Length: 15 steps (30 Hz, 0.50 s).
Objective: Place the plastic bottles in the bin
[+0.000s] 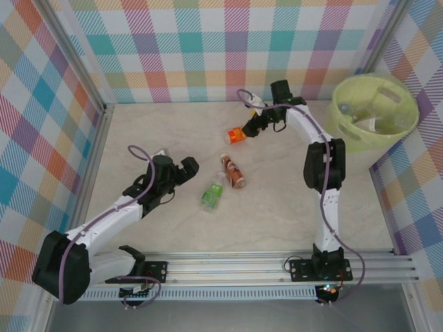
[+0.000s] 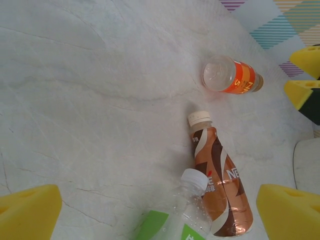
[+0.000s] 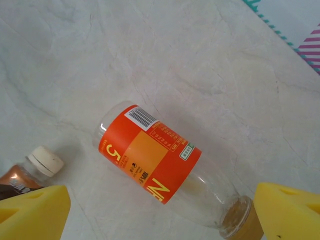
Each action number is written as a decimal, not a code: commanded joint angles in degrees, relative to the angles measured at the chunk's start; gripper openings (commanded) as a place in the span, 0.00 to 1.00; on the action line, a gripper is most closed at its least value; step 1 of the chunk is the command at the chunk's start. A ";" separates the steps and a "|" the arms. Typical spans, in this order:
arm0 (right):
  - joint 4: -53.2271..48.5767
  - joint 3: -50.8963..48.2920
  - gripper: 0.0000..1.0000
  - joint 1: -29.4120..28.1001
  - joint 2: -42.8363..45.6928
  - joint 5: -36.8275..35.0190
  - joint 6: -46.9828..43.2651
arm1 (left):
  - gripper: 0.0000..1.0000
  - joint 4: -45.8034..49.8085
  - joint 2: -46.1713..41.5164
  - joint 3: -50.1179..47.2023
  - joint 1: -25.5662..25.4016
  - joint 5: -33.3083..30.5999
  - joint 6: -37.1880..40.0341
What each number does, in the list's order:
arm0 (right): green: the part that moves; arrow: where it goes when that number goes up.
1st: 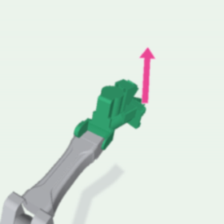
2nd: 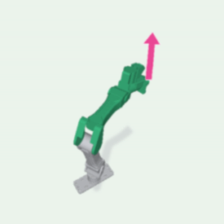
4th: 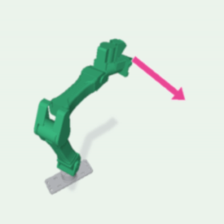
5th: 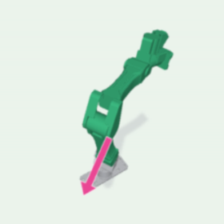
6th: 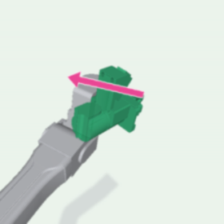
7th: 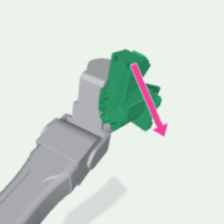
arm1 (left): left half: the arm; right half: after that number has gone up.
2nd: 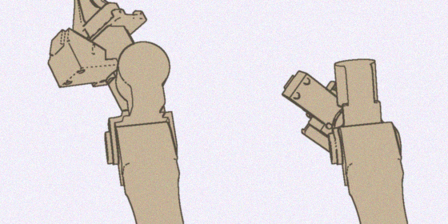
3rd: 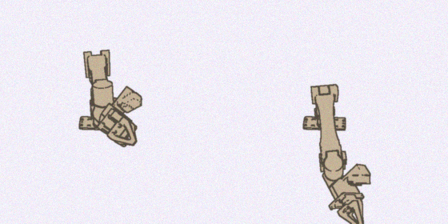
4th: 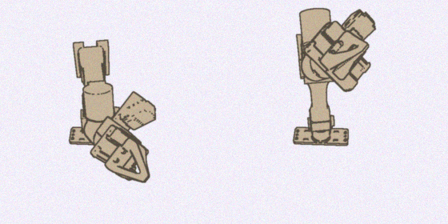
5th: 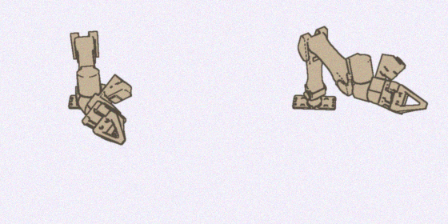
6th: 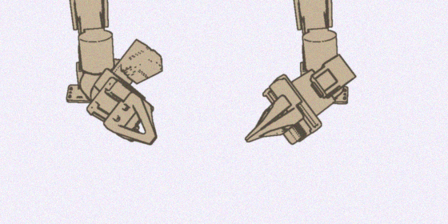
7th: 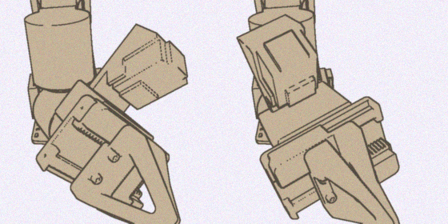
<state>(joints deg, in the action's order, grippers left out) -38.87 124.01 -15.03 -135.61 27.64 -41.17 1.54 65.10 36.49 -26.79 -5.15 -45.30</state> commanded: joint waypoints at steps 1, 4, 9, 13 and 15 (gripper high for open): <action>-1.81 7.55 0.95 -1.04 -4.61 0.66 -0.52 | 1.00 0.86 -1.15 -1.15 0.68 -0.96 -0.47; -2.33 13.31 0.95 -1.95 -8.96 1.37 2.30 | 1.00 0.93 -1.67 -1.79 0.77 -1.36 -0.66; -3.67 19.92 0.96 -3.05 -14.58 2.47 5.05 | 1.00 1.16 -2.69 -2.83 1.02 -2.04 -0.85; -10.31 23.30 0.95 -2.99 -16.63 7.71 6.16 | 1.00 1.70 -3.44 -3.17 1.25 -2.34 -0.67; -13.38 23.04 0.95 -3.00 -16.35 8.91 5.22 | 1.00 1.65 -3.81 -3.48 1.37 -2.41 -0.66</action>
<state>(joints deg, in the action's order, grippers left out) -45.52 144.94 -17.78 -151.50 31.18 -36.25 2.74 62.87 33.87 -26.30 -6.37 -45.65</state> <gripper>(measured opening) 0.951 0.999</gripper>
